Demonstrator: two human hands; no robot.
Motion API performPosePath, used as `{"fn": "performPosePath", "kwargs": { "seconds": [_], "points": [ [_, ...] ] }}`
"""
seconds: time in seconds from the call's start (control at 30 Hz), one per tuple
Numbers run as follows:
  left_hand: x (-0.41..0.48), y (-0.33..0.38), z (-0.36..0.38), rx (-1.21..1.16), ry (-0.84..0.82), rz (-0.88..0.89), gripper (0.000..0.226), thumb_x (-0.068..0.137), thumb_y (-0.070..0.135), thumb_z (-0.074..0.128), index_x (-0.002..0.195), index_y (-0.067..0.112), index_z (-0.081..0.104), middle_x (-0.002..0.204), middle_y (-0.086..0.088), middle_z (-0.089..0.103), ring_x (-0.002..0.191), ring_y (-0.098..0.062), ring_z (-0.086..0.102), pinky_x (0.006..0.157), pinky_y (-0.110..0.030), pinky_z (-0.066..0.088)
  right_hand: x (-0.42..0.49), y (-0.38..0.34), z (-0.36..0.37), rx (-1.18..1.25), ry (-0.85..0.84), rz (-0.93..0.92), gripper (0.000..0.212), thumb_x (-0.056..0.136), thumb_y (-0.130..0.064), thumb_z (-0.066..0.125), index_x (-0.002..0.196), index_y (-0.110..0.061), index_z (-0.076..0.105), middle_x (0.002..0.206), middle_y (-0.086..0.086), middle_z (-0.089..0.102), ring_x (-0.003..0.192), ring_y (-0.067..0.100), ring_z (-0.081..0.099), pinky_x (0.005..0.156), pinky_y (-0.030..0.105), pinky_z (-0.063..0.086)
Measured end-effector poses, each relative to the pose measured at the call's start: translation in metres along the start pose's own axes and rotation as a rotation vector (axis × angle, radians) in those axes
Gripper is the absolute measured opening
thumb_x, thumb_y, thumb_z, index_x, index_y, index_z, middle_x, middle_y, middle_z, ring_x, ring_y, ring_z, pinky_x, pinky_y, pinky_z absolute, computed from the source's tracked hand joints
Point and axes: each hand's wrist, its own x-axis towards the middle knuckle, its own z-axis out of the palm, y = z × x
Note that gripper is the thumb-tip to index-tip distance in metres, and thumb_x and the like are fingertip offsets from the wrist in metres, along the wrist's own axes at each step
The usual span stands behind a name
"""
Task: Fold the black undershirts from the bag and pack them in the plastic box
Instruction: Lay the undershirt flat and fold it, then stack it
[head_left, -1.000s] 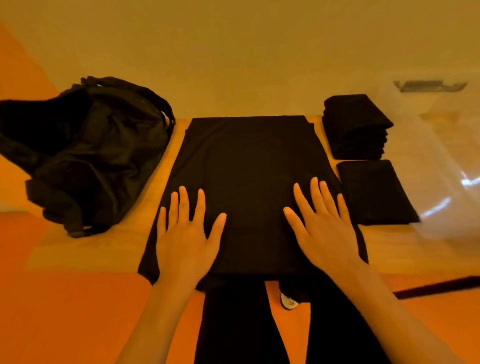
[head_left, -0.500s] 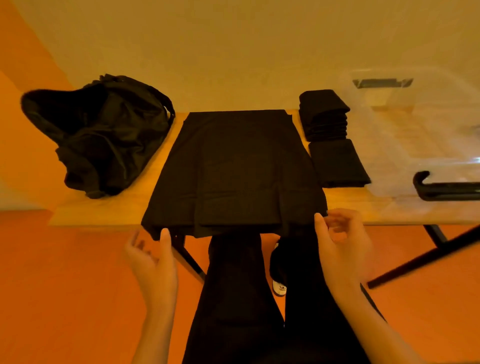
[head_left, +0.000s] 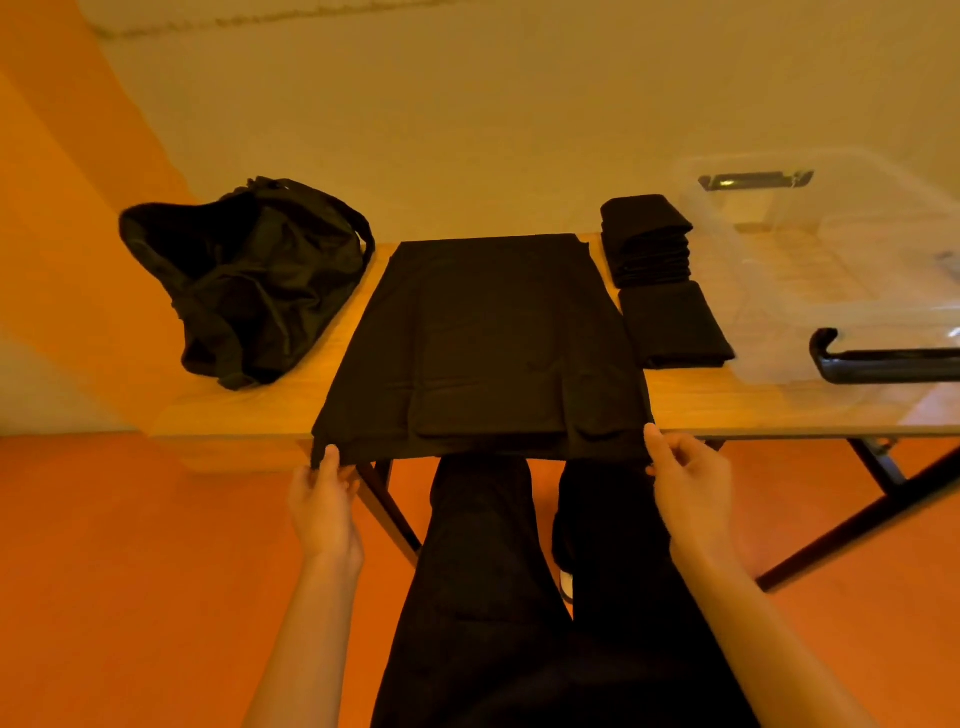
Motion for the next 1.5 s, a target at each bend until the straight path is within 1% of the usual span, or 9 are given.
{"fn": "performPosePath", "kwargs": {
  "seconds": [0.2, 0.4, 0.53, 0.77, 0.97, 1.07, 1.2, 1.37, 1.5],
  "points": [
    [0.006, 0.015, -0.023, -0.14, 0.049, 0.048, 0.032, 0.091, -0.006, 0.057, 0.072, 0.017, 0.047, 0.089, -0.007, 0.067, 0.098, -0.023, 0.069, 0.09, -0.037, 0.058, 0.01, -0.005, -0.014, 0.114, -0.026, 0.196, 0.021, 0.103, -0.022, 0.056, 0.098, -0.007, 0.069, 0.083, 0.009, 0.07, 0.068, 0.016, 0.065, 0.069, 0.03, 0.051],
    [0.022, 0.022, -0.029, -0.052, -0.051, -0.094, 0.022, 0.092, -0.005, 0.053, 0.095, 0.016, 0.051, 0.1, -0.007, 0.061, 0.102, -0.024, 0.063, 0.084, -0.039, 0.054, 0.003, -0.017, -0.02, 0.215, -0.077, 0.339, 0.015, 0.105, -0.021, 0.051, 0.096, -0.018, 0.062, 0.103, 0.004, 0.064, 0.088, 0.026, 0.069, 0.075, 0.035, 0.056],
    [0.023, 0.023, -0.024, 0.119, -0.187, -0.216, 0.005, 0.095, 0.013, 0.068, 0.099, 0.011, 0.066, 0.109, -0.01, 0.069, 0.102, -0.022, 0.065, 0.088, -0.036, 0.051, -0.002, -0.022, -0.017, 0.118, -0.129, 0.265, 0.016, 0.098, -0.028, 0.063, 0.097, -0.012, 0.065, 0.089, 0.01, 0.07, 0.077, 0.022, 0.069, 0.071, 0.032, 0.056],
    [0.024, 0.029, -0.05, 0.091, -0.161, -0.063, 0.012, 0.102, 0.014, 0.056, 0.093, 0.017, 0.063, 0.102, -0.001, 0.07, 0.102, -0.02, 0.065, 0.087, -0.039, 0.052, -0.005, -0.017, -0.028, -0.148, -0.149, 0.208, 0.025, 0.104, -0.02, 0.052, 0.087, -0.004, 0.064, 0.081, 0.018, 0.068, 0.074, 0.028, 0.068, 0.066, 0.037, 0.053],
    [0.012, 0.036, -0.059, 0.19, -0.147, 0.08, 0.038, 0.1, 0.006, 0.056, 0.068, 0.015, 0.038, 0.078, 0.001, 0.059, 0.095, -0.02, 0.061, 0.078, -0.04, 0.052, -0.012, -0.023, -0.023, 0.172, -0.14, 0.362, 0.017, 0.104, -0.014, 0.052, 0.109, -0.006, 0.066, 0.105, 0.011, 0.07, 0.091, 0.027, 0.07, 0.074, 0.035, 0.055],
    [0.008, 0.036, -0.066, 0.268, -0.122, 0.153, 0.038, 0.1, 0.009, 0.06, 0.071, 0.013, 0.036, 0.081, -0.009, 0.055, 0.084, -0.025, 0.061, 0.074, -0.048, 0.053, -0.016, -0.03, -0.022, 0.167, -0.077, 0.27, 0.023, 0.103, -0.008, 0.053, 0.123, -0.017, 0.058, 0.108, 0.003, 0.062, 0.075, 0.025, 0.067, 0.066, 0.036, 0.053],
    [0.009, 0.037, -0.073, 0.252, -0.104, 0.151, 0.028, 0.099, 0.012, 0.063, 0.081, 0.018, 0.043, 0.1, -0.015, 0.062, 0.087, -0.028, 0.067, 0.069, -0.045, 0.055, -0.025, -0.032, -0.024, 0.161, -0.116, 0.223, 0.023, 0.101, -0.005, 0.054, 0.116, -0.022, 0.058, 0.092, 0.013, 0.066, 0.053, 0.021, 0.06, 0.052, 0.035, 0.048],
    [0.013, 0.057, -0.044, 0.263, -0.207, 0.189, 0.014, 0.1, 0.014, 0.061, 0.106, 0.018, 0.049, 0.106, -0.01, 0.066, 0.076, -0.021, 0.069, 0.067, -0.044, 0.054, -0.01, -0.063, -0.017, 0.166, -0.207, 0.249, 0.014, 0.101, -0.01, 0.056, 0.107, -0.017, 0.065, 0.104, 0.012, 0.066, 0.057, 0.016, 0.064, 0.056, 0.031, 0.05],
    [0.043, 0.138, 0.012, 0.115, -0.285, 0.343, 0.016, 0.101, 0.009, 0.058, 0.098, 0.023, 0.05, 0.098, -0.001, 0.058, 0.072, -0.016, 0.063, 0.057, -0.027, 0.053, 0.053, -0.144, 0.0, 0.254, -0.173, 0.078, 0.018, 0.104, -0.013, 0.05, 0.112, -0.02, 0.065, 0.116, 0.003, 0.061, 0.062, 0.006, 0.066, 0.061, 0.022, 0.055]
  ]
}}
